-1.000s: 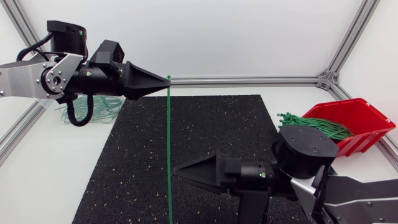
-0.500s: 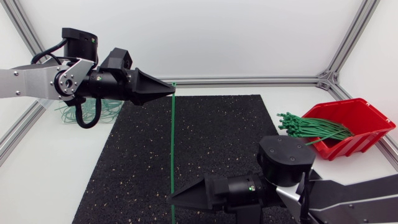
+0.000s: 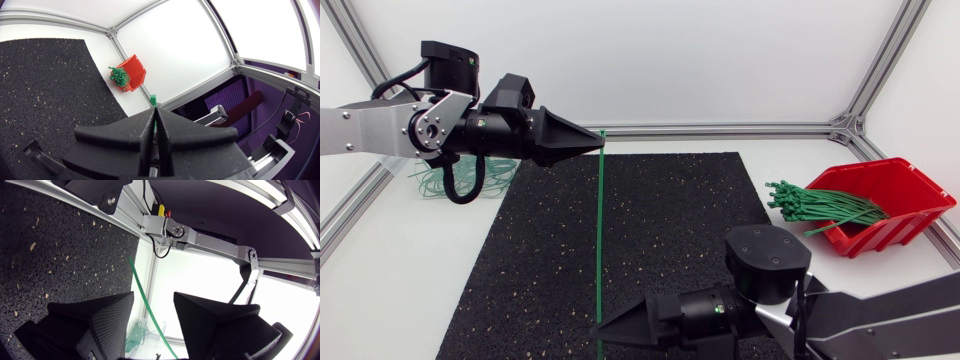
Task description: Take a green cable tie from the red box, thread the tail through the head to close it, then place it in the transparent bin on the left.
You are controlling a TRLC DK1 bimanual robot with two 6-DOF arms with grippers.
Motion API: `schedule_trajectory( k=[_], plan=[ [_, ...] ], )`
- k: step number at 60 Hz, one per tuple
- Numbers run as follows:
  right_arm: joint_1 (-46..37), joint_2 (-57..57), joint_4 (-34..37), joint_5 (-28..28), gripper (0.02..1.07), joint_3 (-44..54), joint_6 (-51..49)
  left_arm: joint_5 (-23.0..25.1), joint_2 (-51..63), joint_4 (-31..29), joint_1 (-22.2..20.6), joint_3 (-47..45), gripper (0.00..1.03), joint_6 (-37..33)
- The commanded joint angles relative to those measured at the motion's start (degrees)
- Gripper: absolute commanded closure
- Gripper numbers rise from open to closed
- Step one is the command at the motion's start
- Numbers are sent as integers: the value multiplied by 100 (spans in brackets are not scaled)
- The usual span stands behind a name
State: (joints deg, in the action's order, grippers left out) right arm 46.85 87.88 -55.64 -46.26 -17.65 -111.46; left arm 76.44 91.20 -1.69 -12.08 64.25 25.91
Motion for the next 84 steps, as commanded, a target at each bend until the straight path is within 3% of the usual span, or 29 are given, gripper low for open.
schedule_trajectory(
  k=[1,20,27,65,84],
  plan=[
    [79,98,-61,12,61,104,-43,37,91,-33,-14,158,99,116],
    [87,221,-105,64,66,69,-25,37,65,-33,-23,158,99,116],
    [87,239,-105,73,85,51,-34,37,56,-33,-32,158,99,116],
    [131,239,-79,214,101,-2,19,37,12,-33,-14,105,99,90],
    [17,230,-35,548,101,-160,1592,28,-287,-24,12,-193,99,-42]
  ],
)
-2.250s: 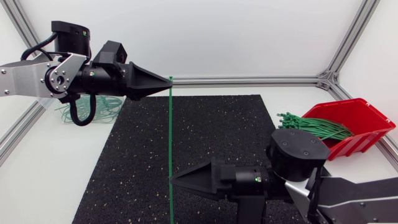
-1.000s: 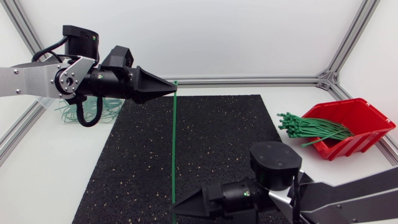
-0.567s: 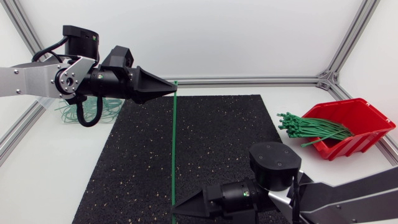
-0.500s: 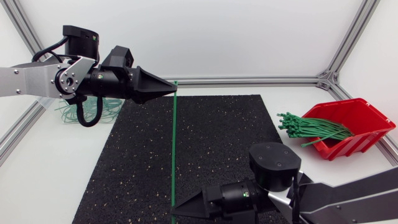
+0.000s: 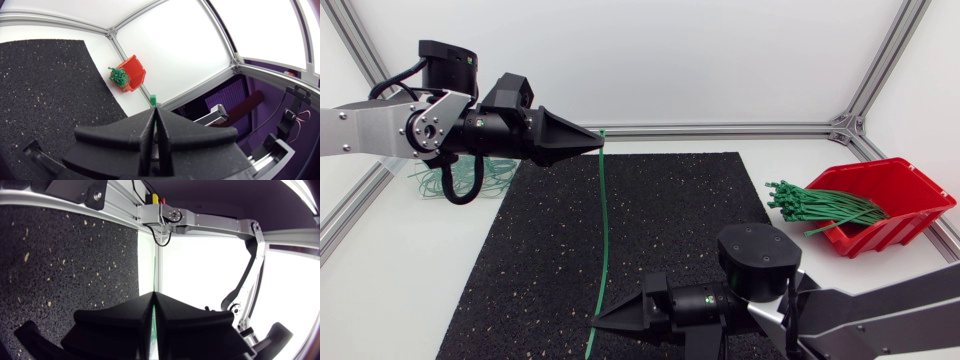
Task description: Take a green cable tie from the red box, thread the tail through the head to close it, then place it in the transparent bin on the left.
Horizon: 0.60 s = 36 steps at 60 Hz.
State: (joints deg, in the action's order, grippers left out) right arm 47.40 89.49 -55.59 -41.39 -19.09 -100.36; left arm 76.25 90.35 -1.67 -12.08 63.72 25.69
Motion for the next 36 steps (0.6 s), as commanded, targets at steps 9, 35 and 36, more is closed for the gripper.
schedule_trajectory(
  k=[9,35,36],
  plan=[
    [-29,-222,-57,52,101,81,1853,48,-281,-26,3,-194,99,-29],
    [349,-732,-171,456,101,380,3646,-40,-834,71,-32,-589,99,-223],
    [358,-767,-171,491,101,397,3672,-49,-878,71,-32,-607,99,-223]
  ],
)
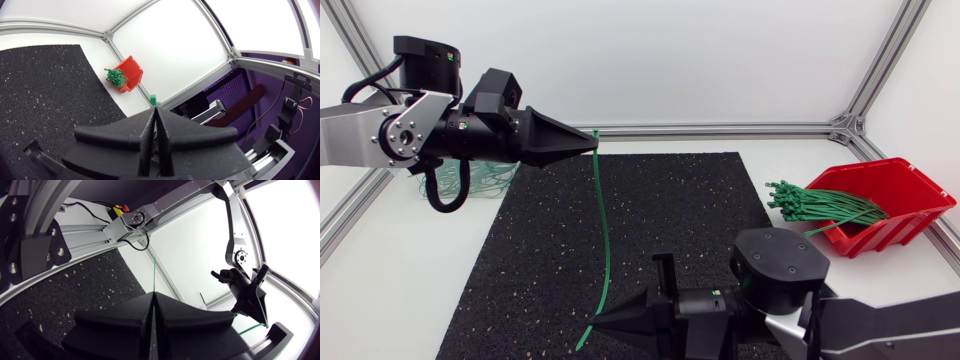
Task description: Take a green cable tie from the red box, thread the tail through the head to close it, then place it in the transparent bin on the left.
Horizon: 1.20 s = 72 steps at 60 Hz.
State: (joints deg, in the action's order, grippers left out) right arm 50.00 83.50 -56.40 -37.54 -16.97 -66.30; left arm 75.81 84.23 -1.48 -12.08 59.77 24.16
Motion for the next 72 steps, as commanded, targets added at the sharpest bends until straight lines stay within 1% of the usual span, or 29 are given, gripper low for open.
schedule_trajectory(
  k=[1,9,26,29,30,31,33,37,39,42,45,48,51,58,62,68,72],
  plan=[
    [115,-194,-90,106,101,203,267,-14,-301,51,-40,-229,99,-70],
    [221,-431,-99,186,101,335,258,-58,-468,42,-76,-308,99,-26],
    [239,-361,-117,273,101,405,434,-66,-635,-55,-76,-378,99,-8],
    [247,-431,-90,282,101,379,812,-66,-644,-63,-76,-396,99,-8],
    [239,-616,50,309,101,344,1313,-66,-653,-72,-76,-405,99,-8],
    [230,-695,121,273,101,326,1585,-75,-662,-72,-76,-405,99,1],
    [212,-792,296,115,101,326,1594,-84,-662,-72,-84,-413,99,1],
    [212,-818,560,142,101,282,1621,-119,-671,-72,-111,-422,99,1],
    [230,-871,797,230,101,221,1726,-137,-679,-81,-120,-422,99,1],
    [274,-1082,1457,273,101,62,1849,-189,-715,-81,-155,-422,99,1],
    [300,-1381,2459,344,101,-263,2157,-242,-785,-81,-199,-448,99,1],
    [405,-1627,3540,607,101,-658,2385,-277,-873,-81,-225,-475,99,1],
    [537,-1838,4137,651,101,-852,2438,-313,-952,-72,-260,-501,99,1],
    [660,-2479,4559,660,101,-966,3220,-480,-1207,-2,-357,-607,99,1],
    [713,-2769,5051,616,101,-1194,3545,-532,-1365,7,-374,-659,99,1],
    [713,-3068,5693,344,101,-1581,4240,-611,-1611,68,-445,-791,99,18],
    [722,-3235,5807,273,101,-1704,4855,-734,-1796,130,-533,-905,99,18]
  ],
)
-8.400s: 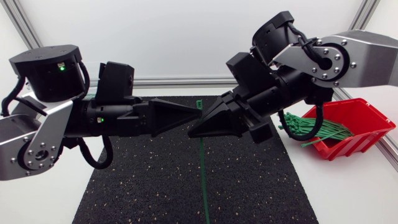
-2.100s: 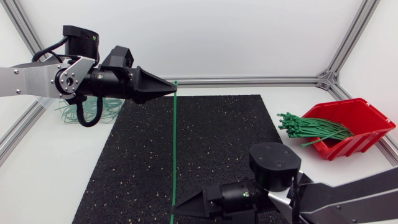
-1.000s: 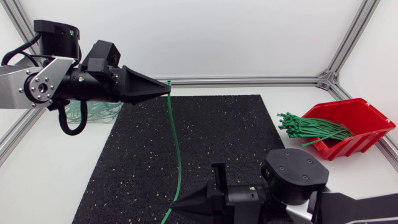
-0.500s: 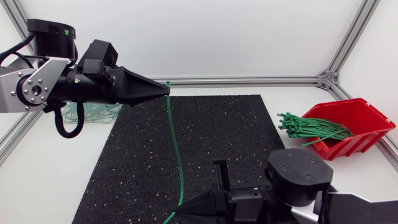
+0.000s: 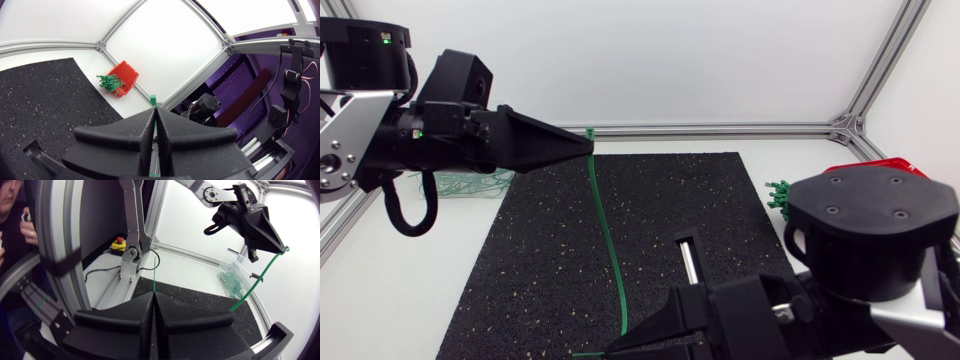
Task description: Take a green cable tie from the red box, thread the tail through the head to close it, then place it in the transparent bin on the left.
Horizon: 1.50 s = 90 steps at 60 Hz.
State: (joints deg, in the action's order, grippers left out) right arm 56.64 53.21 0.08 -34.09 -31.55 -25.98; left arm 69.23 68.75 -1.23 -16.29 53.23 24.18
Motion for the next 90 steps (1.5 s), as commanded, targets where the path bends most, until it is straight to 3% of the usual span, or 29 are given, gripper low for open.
schedule_trajectory(
  k=[1,10,19,39,55,73,90],
  plan=[
    [49,-259,159,-72,101,-273,1051,-94,-301,132,-128,-296,99,34],
    [-30,-426,493,-459,101,-721,2475,-243,-670,484,-216,-621,99,306],
    [-259,-417,599,-784,101,-1046,3758,-534,-1057,1275,-331,-973,99,1009],
    [-1059,-215,792,-1909,101,-1828,5604,-1878,-2059,1248,-1376,-1351,99,1238],
    [-1103,-30,792,-2041,101,-2233,6641,-2529,-2639,1152,-1825,-1623,99,1229],
    [-1437,163,792,-2102,101,-2549,8223,-2704,-2700,1240,-2053,-1781,99,1229],
    [-1621,330,1109,-2172,101,-2936,8829,-2968,-2410,1433,-2326,-1711,99,1229]
  ],
)
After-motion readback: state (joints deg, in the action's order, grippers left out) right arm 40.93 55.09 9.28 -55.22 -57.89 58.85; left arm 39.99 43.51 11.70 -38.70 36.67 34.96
